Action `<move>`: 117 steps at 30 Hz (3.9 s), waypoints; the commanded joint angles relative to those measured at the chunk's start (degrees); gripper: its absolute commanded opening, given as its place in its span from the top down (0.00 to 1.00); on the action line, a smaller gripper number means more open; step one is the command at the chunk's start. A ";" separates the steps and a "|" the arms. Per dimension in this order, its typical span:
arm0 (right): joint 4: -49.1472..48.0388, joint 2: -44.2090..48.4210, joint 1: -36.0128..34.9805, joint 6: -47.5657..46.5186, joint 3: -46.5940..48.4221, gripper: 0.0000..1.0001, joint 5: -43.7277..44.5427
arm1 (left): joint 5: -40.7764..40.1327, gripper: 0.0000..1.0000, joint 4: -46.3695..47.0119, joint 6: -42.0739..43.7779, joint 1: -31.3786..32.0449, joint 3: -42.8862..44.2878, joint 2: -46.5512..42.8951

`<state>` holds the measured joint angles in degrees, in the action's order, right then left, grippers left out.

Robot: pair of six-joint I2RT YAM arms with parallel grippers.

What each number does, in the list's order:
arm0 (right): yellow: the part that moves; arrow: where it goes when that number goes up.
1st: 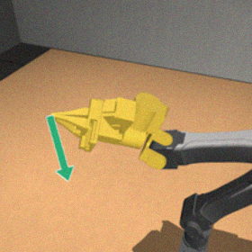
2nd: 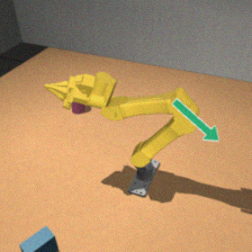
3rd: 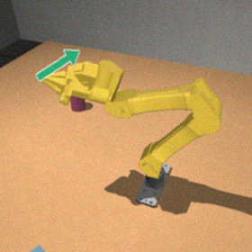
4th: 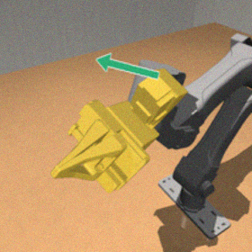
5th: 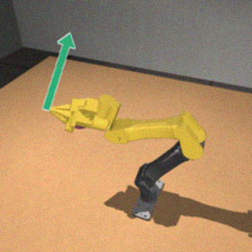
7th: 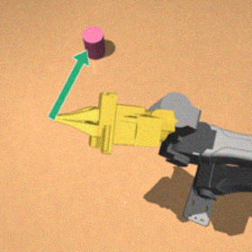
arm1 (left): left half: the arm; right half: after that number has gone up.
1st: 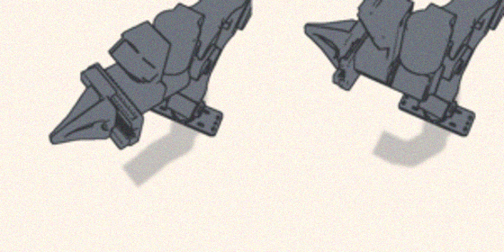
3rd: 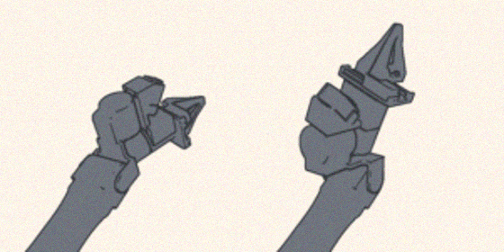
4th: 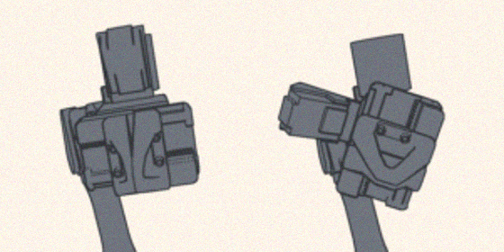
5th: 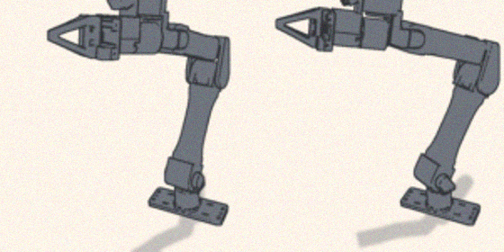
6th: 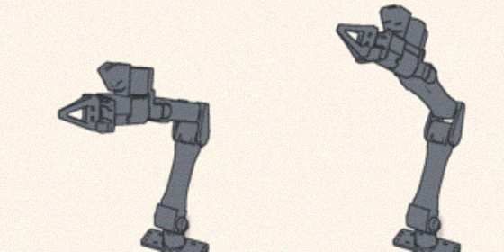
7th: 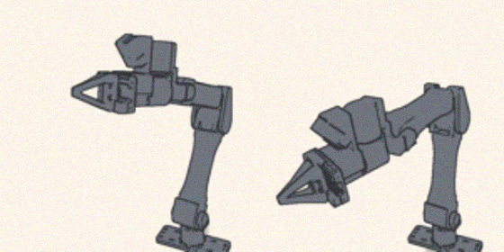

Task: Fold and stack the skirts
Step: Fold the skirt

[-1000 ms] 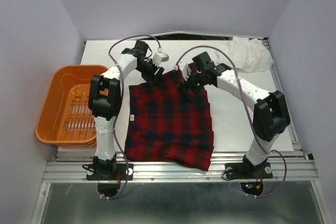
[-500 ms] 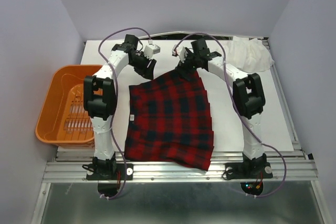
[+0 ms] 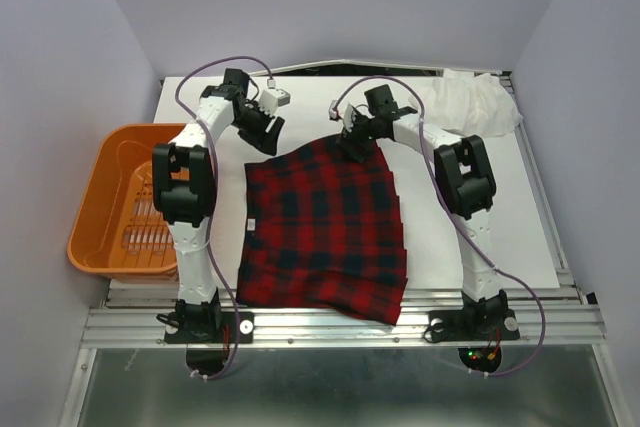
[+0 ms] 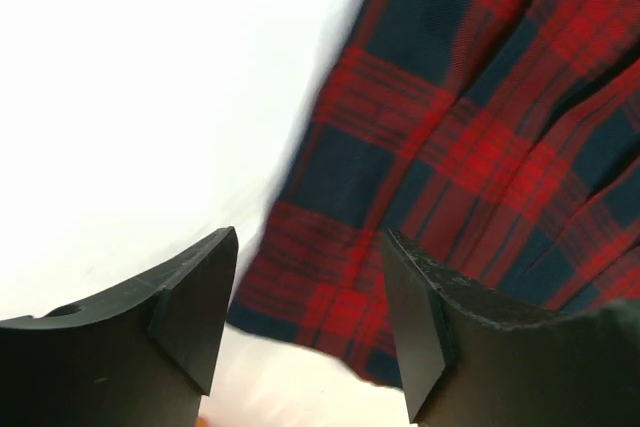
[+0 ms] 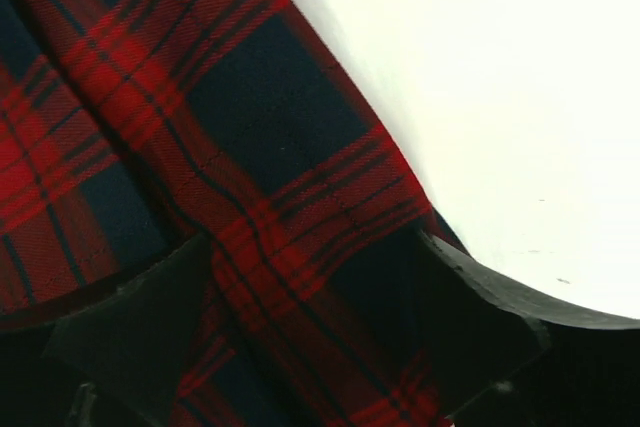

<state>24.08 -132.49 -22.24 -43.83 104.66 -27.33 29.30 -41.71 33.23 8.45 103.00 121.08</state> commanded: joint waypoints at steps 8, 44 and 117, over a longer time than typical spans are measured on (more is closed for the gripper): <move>15.74 -6.12 0.00 -5.56 2.30 0.51 -2.90 | -9.95 0.30 -1.00 3.95 -0.98 1.15 3.98; -6.94 -2.27 9.41 6.22 24.73 0.99 17.58 | -4.51 1.00 18.94 -2.04 -0.19 15.92 1.64; 12.84 30.74 -11.95 24.32 -25.12 0.43 4.92 | -5.11 0.56 18.42 12.12 9.83 -59.50 -56.24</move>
<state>39.38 -94.89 -33.85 -22.44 77.78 -24.08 27.09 -27.62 53.28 18.17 42.70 61.12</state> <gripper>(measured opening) 0.586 0.480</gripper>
